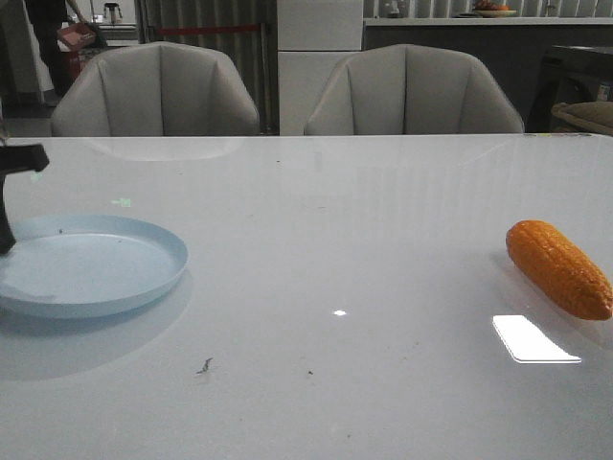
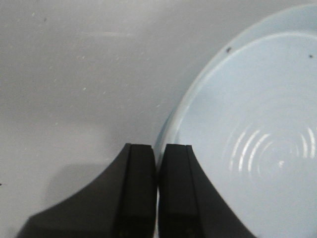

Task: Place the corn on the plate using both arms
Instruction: 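Grasp the rim of the pale blue plate with the left gripper, then lift the plate and carry it to the table center, lower it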

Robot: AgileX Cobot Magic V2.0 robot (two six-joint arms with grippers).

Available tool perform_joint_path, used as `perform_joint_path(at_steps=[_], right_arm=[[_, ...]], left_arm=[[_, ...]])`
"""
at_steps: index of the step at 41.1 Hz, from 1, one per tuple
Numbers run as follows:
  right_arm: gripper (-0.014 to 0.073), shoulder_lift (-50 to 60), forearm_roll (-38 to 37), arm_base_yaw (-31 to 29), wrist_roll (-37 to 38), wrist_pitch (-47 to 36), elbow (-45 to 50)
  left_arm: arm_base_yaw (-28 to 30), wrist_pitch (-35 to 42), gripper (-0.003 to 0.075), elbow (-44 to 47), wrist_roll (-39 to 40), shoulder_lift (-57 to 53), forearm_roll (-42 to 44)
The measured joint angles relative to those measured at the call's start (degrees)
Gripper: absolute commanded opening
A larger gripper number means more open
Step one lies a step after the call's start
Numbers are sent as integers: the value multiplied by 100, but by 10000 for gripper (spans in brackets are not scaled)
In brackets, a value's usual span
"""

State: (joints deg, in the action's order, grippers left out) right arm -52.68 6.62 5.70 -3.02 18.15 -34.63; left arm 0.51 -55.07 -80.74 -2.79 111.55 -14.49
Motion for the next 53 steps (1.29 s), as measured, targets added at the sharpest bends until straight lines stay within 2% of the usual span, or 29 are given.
perform_joint_path(at_steps=[7, 15, 24, 35, 50, 53], right_arm=[[416, 0, 0, 0, 0, 0, 0], [416, 0, 0, 0, 0, 0, 0], [416, 0, 0, 0, 0, 0, 0], [416, 0, 0, 0, 0, 4, 0], [416, 0, 0, 0, 0, 14, 0], [416, 0, 0, 0, 0, 18, 0]], left_arm=[[-149, -483, 97, -904, 0, -2, -689], [-672, -588, 97, -1611, 0, -2, -1237], [-1355, -588, 97, -1676, 0, 95, -1469], [-1975, -588, 99, -1676, 10, 706, -1469], [-2196, -566, 105, -1676, 10, 1430, -1412], [-2196, -553, 127, -1676, 10, 1454, -1312]])
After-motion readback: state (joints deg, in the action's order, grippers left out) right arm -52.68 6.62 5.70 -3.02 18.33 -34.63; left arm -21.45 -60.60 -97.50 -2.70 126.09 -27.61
